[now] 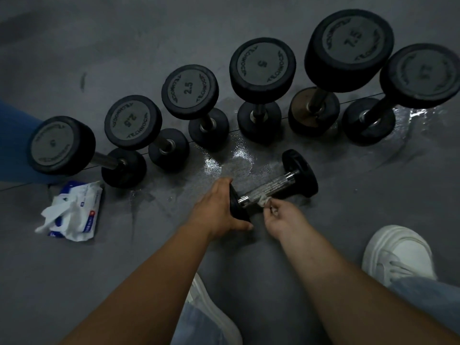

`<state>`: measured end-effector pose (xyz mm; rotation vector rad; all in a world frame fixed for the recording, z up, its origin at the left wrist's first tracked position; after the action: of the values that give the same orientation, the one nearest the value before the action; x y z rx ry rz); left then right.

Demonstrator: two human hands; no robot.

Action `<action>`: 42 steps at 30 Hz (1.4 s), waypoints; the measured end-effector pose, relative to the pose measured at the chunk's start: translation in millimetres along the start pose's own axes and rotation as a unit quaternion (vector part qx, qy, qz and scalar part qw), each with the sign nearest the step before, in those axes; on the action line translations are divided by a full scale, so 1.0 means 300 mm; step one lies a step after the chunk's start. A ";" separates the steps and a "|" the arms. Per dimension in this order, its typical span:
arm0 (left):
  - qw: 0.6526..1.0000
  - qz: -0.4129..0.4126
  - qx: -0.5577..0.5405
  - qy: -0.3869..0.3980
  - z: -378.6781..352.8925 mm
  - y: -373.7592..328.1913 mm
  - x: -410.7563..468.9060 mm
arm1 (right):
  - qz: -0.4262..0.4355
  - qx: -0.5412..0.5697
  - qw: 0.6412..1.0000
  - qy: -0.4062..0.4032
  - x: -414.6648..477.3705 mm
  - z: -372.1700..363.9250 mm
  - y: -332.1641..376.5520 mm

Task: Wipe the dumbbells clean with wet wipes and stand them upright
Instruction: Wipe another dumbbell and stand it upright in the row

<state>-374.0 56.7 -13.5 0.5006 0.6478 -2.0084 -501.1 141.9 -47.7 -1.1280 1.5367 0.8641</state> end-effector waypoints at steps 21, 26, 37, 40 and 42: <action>1.000 0.003 -0.029 -0.005 -0.016 0.010 0.006 | 0.542 -0.611 0.534 0.220 -0.139 -0.139 0.075; 1.000 0.002 -0.027 -0.010 -0.018 0.011 0.005 | 0.483 -0.745 0.361 0.287 -0.120 -0.086 0.006; 1.000 -0.004 -0.030 -0.002 -0.015 0.015 0.013 | 0.571 -0.652 0.469 0.170 -0.116 -0.018 0.123; 0.999 -0.007 -0.031 -0.004 -0.016 0.015 0.014 | 0.552 -0.752 0.346 0.099 -0.114 0.009 0.094; 1.000 -0.006 -0.025 -0.003 -0.013 0.013 0.017 | 0.524 -0.795 0.298 0.072 -0.113 -0.012 0.071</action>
<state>-372.7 54.0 -20.4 0.4608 0.6971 -1.9985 -520.2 153.3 -14.2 -1.0523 0.8505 3.8547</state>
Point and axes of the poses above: each hand's wrist, its own x-axis towards the middle knuckle, its own z-axis out of the back of the hand, y = z × x, the point moved 4 cm from there along x, towards the middle knuckle, and after that the axes turned 15 degrees about x, right-handed, at the moved point
